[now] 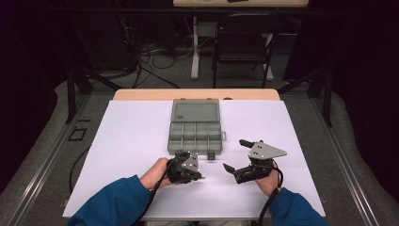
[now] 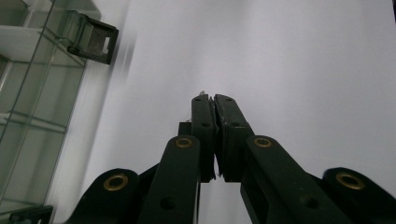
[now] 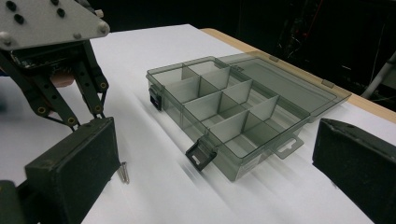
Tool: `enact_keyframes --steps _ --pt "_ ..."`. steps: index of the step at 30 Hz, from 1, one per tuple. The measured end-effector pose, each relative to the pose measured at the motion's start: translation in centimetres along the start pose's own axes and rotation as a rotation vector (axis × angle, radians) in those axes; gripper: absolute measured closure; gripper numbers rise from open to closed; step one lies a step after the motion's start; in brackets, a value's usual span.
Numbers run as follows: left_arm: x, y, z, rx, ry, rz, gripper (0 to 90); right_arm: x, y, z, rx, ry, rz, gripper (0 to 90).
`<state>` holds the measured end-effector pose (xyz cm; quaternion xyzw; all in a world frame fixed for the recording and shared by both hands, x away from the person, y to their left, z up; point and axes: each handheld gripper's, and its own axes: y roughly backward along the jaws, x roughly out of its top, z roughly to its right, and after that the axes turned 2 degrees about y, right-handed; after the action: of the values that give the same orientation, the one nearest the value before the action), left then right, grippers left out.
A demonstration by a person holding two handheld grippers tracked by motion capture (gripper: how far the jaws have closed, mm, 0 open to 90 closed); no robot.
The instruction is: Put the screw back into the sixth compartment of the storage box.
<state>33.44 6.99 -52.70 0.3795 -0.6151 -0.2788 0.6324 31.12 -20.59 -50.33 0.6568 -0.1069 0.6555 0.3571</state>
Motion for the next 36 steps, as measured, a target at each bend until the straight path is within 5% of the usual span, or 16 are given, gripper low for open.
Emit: enact_keyframes --steps 36 --pt "-1.4 2.5 -2.1 0.058 0.046 0.006 87.6 0.2 0.3 -0.1 -0.001 0.011 0.016 0.0"
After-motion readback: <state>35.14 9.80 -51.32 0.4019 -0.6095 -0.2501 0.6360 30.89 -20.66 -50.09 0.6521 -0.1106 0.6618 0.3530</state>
